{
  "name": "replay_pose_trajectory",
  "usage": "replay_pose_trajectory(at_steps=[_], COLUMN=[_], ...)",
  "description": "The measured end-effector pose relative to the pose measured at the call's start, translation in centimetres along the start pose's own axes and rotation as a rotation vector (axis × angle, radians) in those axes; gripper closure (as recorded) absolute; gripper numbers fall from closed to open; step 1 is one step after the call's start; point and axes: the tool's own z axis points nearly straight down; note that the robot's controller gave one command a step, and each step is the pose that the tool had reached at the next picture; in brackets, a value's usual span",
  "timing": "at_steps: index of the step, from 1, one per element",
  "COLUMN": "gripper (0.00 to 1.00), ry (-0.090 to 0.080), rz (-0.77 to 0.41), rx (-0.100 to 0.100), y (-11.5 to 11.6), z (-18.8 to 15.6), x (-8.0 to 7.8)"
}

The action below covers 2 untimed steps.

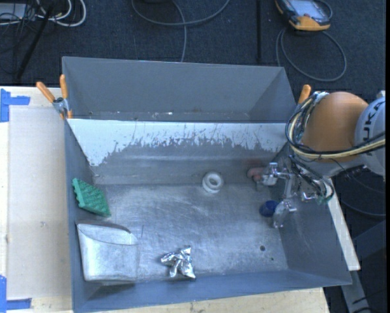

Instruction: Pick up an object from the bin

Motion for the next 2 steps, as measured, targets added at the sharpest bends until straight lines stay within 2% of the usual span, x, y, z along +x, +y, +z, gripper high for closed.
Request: replay_pose_trajectory(at_steps=[1, 2], gripper=[1.0, 1.0], ry=[-0.02, -0.027], rz=[0.005, -0.034], rx=[0.004, 0.006], y=[-0.1, 1.3], z=[-0.5, -16.0], x=[-0.4, 1.6])
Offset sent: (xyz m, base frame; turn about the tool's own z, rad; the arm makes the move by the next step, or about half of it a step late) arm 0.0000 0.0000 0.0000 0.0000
